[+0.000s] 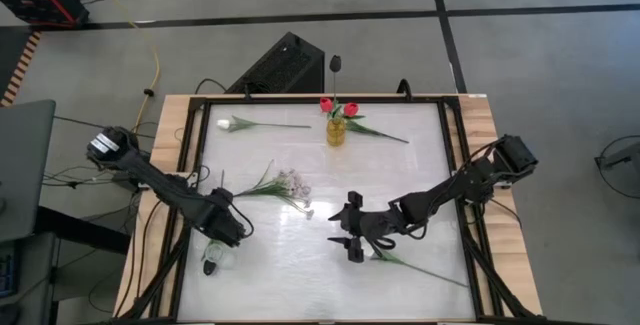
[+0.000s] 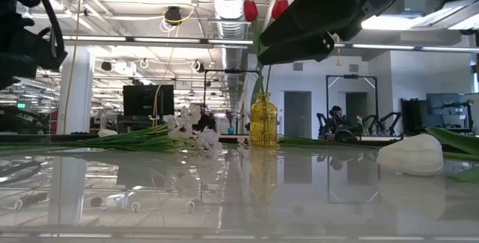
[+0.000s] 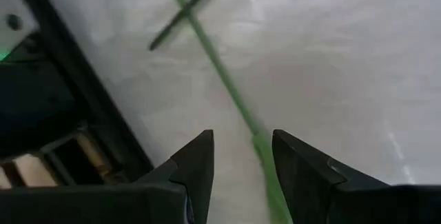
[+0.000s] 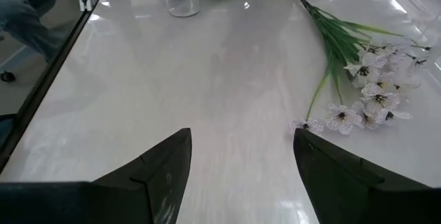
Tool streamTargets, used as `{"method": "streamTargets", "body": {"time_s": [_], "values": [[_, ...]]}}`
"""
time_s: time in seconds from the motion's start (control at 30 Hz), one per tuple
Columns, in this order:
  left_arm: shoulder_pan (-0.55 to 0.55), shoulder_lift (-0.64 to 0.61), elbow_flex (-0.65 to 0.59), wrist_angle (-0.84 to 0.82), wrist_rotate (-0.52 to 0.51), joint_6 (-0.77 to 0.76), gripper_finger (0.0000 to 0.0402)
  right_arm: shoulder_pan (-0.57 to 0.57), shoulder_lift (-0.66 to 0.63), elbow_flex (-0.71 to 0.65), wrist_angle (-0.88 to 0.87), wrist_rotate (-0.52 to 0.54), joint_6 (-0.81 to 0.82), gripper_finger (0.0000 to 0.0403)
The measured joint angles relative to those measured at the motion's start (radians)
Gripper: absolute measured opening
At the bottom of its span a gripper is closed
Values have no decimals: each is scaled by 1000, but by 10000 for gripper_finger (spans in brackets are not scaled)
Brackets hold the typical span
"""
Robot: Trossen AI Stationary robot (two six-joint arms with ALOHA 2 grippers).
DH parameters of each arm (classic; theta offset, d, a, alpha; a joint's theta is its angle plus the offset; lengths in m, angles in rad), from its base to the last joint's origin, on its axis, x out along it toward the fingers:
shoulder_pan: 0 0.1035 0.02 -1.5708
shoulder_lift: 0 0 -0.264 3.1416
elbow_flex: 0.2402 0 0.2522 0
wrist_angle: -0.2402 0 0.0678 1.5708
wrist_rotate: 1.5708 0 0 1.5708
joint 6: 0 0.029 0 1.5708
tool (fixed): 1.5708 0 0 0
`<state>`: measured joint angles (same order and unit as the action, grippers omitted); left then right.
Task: Sort flowers into vase by color
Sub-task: Put the black tulip into the yellow vase
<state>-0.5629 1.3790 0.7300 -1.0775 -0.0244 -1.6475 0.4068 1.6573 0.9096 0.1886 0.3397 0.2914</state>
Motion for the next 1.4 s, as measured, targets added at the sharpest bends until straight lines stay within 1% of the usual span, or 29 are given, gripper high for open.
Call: {"method": "streamTargets", "body": {"time_s": [0.17,0.3,0.43,0.47,0.53,0.63,0.9,0.97,1.03,1.2,1.27,1.4], "values": [[-1,46,0,0,20,26,137,0,0,0,0,1,4,282],[3,44,-14,13,15,36,137,0,0,0,0,2,4,282],[15,16,-105,103,35,19,137,0,0,0,-1,2,4,282],[18,5,-126,155,41,18,137,0,0,0,-1,2,4,282],[21,-11,-157,188,42,13,137,0,0,0,-2,1,5,282],[21,-18,-162,177,38,1,137,0,0,0,-4,1,1,282],[22,-13,-153,210,61,64,132,-1,0,0,0,1,0,282],[22,-13,-153,216,64,69,120,-1,0,0,3,1,0,282],[22,-13,-153,222,66,69,98,1,0,0,6,1,0,282],[32,-12,-152,243,64,98,18,22,0,0,6,2,4,282],[45,-14,-152,246,54,121,8,32,0,0,6,2,4,282],[84,-18,-134,232,39,183,6,42,0,0,6,2,4,282]]}}
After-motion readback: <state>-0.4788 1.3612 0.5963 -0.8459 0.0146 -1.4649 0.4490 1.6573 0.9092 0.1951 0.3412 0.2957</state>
